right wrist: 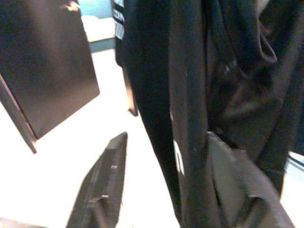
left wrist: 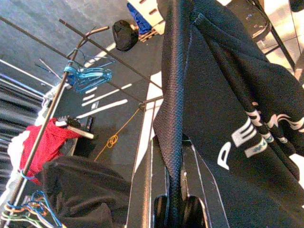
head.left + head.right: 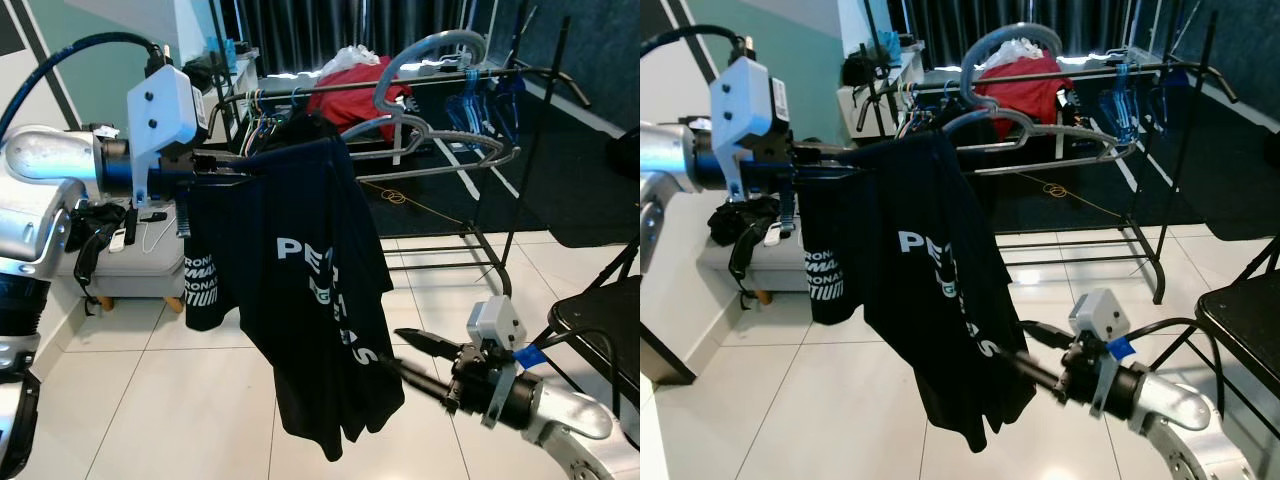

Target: Hang hanger

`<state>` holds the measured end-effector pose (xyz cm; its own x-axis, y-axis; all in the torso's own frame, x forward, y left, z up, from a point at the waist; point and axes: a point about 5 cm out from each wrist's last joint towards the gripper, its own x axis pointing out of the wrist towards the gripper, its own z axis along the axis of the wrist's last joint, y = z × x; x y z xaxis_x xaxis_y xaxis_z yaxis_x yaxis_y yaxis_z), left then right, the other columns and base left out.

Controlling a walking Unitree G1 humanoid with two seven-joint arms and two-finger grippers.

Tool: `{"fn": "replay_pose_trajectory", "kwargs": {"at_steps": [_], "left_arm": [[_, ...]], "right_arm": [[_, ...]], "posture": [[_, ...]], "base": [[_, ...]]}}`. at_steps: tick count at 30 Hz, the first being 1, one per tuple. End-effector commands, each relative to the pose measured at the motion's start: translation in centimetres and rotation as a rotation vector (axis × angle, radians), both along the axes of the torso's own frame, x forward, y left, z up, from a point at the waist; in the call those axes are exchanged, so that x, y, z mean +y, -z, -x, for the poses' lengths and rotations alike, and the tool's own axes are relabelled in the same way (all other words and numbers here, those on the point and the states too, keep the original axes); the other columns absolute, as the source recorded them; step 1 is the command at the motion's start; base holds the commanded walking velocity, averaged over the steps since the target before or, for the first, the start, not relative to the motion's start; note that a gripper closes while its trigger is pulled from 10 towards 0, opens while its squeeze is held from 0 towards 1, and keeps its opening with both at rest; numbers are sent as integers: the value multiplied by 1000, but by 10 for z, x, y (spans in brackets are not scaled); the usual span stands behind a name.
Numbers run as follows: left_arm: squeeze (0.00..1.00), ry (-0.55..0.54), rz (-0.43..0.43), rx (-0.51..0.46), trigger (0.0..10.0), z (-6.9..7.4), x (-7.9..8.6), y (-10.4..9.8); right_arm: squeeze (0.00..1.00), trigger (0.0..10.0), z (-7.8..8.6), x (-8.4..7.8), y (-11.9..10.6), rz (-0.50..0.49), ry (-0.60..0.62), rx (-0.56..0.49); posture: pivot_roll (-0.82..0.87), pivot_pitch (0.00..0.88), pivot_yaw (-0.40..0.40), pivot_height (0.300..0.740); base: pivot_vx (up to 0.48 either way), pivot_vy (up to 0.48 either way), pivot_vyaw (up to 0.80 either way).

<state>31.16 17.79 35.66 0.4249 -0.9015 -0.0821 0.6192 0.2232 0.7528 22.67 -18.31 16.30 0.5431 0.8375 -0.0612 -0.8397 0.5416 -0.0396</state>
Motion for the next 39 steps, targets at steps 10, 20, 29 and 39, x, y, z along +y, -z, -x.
{"fn": "replay_pose_trajectory", "kwargs": {"at_steps": [10, 20, 29, 39], "left_arm": [[0, 57, 23, 6, 10000, 6, -5, 0], [0, 67, 19, 9, 10000, 8, -6, 0], [0, 74, 20, 11, 10000, 9, -7, 0], [0, 75, 19, 11, 10000, 10, -7, 0]], "right_arm": [[1000, 10000, -23, -6, -14, -4, 129, -112], [1000, 10000, -17, -6, -33, -96, 110, -132], [0, 9882, -14, 4, -16, -31, 42, -28], [0, 10000, -24, -2, -19, -59, 128, -39]], "posture": [[-78, 0, 76, 740], [-79, 0, 80, 740], [-76, 0, 80, 740], [-73, 0, 78, 740]], "base": [[0, 0, 0], [0, 0, 0], [0, 0, 0], [0, 0, 0]]}}
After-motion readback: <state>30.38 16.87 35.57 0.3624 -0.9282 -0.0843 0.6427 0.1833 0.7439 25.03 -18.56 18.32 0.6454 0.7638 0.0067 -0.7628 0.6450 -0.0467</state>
